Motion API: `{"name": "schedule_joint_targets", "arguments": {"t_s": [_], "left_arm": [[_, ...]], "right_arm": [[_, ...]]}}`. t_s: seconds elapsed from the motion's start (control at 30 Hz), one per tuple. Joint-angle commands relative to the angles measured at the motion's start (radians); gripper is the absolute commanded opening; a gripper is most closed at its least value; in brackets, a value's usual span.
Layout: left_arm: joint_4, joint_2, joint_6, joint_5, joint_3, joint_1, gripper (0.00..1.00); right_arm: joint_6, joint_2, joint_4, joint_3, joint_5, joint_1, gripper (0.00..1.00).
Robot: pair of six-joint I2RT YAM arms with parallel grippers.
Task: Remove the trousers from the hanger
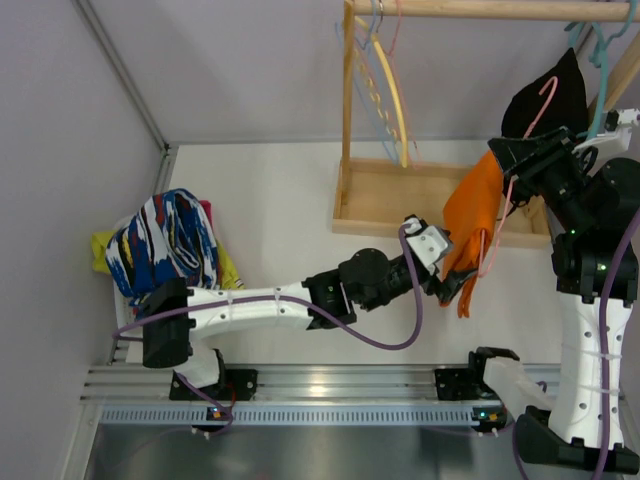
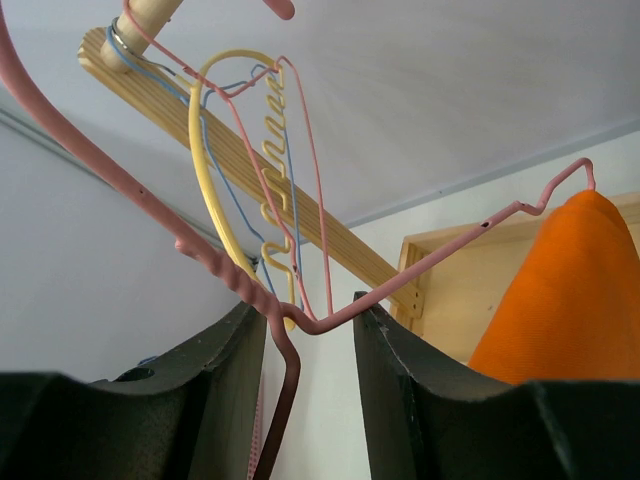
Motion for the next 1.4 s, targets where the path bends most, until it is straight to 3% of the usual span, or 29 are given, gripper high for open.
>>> {"name": "schedule_joint_targets", "arguments": {"t_s": [0.0, 0.2, 0.43, 0.67, 0.73, 0.8, 1.07, 1.37], "left_arm": [[0.057, 0.031, -0.029, -0.038, 0.079, -0.005, 0.88], [0.058, 0.065, -0.031, -0.070, 0.097, -0.005, 0.87], [0.055, 0.072, -0.074, -0.127, 0.080, 0.057, 0.50], [0.054, 0.071, -0.055, -0.123, 0.088, 0.075, 0.34], [0.054, 0.065, -0.045, -0.120, 0.092, 0.075, 0.12], [0.054, 0.057, -0.043, -0.118, 0.100, 0.075, 0.00], [0.048, -0.015, 0.006, -0.123, 0.149, 0.077, 0.00], [-0.031, -0.026, -0.011, -0.106, 0.332, 0.098, 0.00]], "right_arm": [[0.021, -0.041, 0.143, 0.041, -0.006, 0.015, 0.00], [0.017, -0.047, 0.135, 0.038, -0.025, 0.015, 0.00], [0.001, -0.044, 0.115, 0.062, -0.076, 0.015, 0.00], [0.015, -0.032, 0.111, 0.059, -0.118, 0.015, 0.00], [0.014, -0.035, 0.110, 0.056, -0.122, 0.015, 0.00], [0.008, -0.036, 0.109, 0.046, -0.139, 0.015, 0.00], [-0.064, -0.041, 0.086, -0.039, -0.213, 0.015, 0.00], [-0.184, -0.070, 0.043, -0.137, -0.230, 0.015, 0.00]]}}
